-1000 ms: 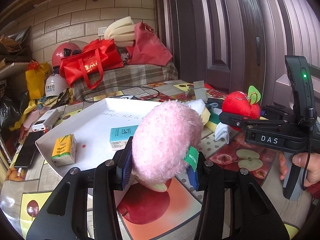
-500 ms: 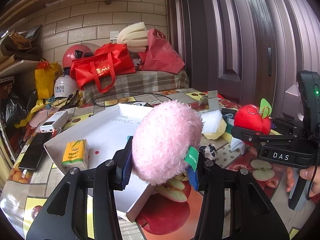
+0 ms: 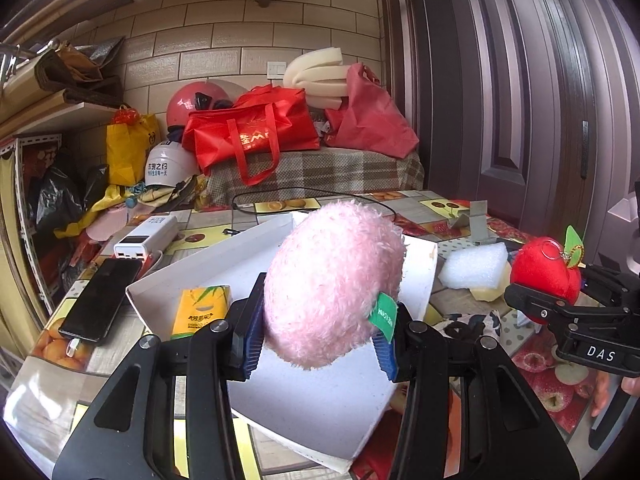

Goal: Organize soft objects
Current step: 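Carry pompom and apple plush into the white tray and release both, then move left tool toward the leopard-print cloth bundle, then grasp the braided rope bundle with the left tool, then grasp the white sock with the right tool, then carry rope bundle with left tool while right tool carries white sock into tray, release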

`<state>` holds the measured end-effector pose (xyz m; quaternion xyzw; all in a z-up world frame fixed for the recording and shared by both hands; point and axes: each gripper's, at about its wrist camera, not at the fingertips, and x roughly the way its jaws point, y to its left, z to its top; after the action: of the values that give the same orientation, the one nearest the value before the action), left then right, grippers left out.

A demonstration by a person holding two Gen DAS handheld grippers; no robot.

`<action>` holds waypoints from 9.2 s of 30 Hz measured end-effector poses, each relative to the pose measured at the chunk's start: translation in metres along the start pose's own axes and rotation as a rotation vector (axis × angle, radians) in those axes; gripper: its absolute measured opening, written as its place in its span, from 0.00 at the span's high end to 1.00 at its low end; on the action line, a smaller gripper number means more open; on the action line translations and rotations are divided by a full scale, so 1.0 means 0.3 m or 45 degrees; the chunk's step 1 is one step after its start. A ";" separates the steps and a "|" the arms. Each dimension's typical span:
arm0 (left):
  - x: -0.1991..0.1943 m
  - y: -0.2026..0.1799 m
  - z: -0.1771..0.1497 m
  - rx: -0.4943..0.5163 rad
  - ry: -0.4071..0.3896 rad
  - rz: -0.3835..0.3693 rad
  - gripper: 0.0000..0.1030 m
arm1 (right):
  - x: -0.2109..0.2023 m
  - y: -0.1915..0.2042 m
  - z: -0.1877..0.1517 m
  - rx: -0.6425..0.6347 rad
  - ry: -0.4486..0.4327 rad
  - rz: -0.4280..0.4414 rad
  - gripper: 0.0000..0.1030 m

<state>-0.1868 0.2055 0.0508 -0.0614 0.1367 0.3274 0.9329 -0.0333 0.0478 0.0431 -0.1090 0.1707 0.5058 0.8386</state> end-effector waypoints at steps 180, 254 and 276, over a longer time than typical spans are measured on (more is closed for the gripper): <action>0.053 -0.326 -0.033 0.066 0.324 -0.468 0.79 | 0.044 -0.397 -0.080 0.271 0.352 -0.047 0.00; -0.160 -0.197 -0.071 0.057 0.057 0.254 0.79 | -0.409 -0.077 -0.105 -0.001 -0.340 -0.172 0.67; -0.094 0.032 -0.043 -0.068 0.022 0.189 0.79 | -0.179 0.197 -0.045 -0.032 -0.110 0.167 0.67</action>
<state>-0.2168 0.1936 0.0467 -0.0787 0.1399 0.3986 0.9030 -0.1111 0.0270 0.0515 -0.0860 0.1347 0.5659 0.8088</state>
